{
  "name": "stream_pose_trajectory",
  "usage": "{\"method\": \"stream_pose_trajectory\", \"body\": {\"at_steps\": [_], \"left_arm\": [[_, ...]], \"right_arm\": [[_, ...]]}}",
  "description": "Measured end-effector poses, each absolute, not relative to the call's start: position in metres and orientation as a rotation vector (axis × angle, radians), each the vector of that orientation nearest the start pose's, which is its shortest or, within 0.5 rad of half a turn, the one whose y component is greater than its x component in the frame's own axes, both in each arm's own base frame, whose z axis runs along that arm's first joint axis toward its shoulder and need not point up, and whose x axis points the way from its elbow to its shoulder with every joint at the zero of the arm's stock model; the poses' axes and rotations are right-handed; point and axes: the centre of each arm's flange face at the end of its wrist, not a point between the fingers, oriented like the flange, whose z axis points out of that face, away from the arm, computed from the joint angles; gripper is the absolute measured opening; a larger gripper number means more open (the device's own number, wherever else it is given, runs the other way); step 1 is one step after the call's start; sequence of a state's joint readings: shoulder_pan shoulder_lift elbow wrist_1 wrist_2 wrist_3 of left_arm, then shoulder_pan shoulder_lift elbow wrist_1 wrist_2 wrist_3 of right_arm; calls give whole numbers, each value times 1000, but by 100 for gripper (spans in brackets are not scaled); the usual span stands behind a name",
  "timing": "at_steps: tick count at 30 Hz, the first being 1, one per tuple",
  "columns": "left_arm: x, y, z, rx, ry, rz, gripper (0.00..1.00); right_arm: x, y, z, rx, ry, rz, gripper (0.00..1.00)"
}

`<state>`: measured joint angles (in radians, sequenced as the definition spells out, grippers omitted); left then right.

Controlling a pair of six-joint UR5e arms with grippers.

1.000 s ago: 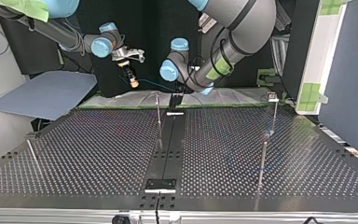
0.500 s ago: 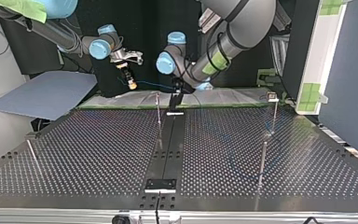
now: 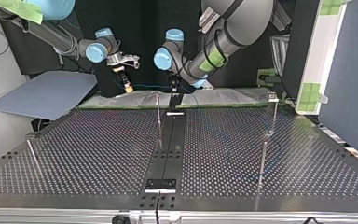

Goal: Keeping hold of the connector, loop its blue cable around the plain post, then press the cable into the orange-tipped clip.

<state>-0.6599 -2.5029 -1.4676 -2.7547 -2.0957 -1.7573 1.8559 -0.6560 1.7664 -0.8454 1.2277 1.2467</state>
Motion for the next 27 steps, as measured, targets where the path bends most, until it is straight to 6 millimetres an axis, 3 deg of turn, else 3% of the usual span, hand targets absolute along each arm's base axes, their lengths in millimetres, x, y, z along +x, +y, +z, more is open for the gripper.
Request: {"method": "stream_pose_trajectory", "body": {"at_steps": [27], "left_arm": [[479,-467,8,131,1891,-136,7]], "right_arm": [[317,-531,-40,1898,-691,1356,0]]}}
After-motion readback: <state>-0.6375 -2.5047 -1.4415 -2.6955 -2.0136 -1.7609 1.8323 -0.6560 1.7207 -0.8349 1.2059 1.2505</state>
